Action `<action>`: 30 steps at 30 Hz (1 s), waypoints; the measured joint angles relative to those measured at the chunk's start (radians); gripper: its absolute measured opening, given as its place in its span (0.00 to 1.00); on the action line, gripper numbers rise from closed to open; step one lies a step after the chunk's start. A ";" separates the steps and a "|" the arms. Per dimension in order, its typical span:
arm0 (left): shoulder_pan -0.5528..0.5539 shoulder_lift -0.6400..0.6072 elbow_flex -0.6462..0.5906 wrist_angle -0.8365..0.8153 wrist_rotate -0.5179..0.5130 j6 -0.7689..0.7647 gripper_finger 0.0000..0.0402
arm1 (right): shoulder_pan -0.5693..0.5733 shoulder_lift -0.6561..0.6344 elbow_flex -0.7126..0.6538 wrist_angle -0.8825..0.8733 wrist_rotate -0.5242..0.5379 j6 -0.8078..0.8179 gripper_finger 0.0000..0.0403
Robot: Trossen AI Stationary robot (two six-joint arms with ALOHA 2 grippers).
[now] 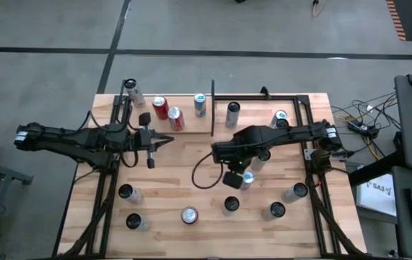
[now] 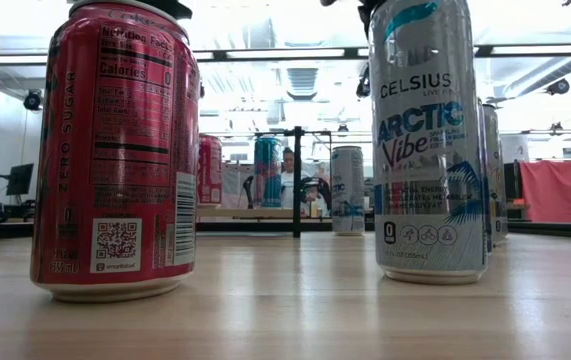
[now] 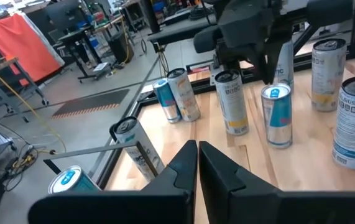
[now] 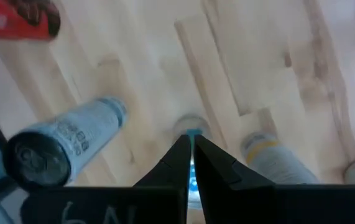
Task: Place canned beverage on shelf
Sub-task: Put the bottom blue and silver soda can on the shelf aligned with the other blue and silver soda can
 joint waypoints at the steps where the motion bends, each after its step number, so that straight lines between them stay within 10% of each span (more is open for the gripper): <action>1: 0.000 0.001 0.000 0.002 0.000 0.000 0.00 | 0.001 0.000 -0.007 -0.003 -0.001 -0.001 0.03; 11: 0.000 0.003 0.000 0.001 0.000 0.005 0.00 | -0.010 0.000 -0.053 -0.069 0.006 0.162 0.09; 30: 0.000 0.003 -0.008 0.001 0.000 0.014 0.00 | -0.014 -0.007 -0.085 -0.130 -0.052 0.391 0.74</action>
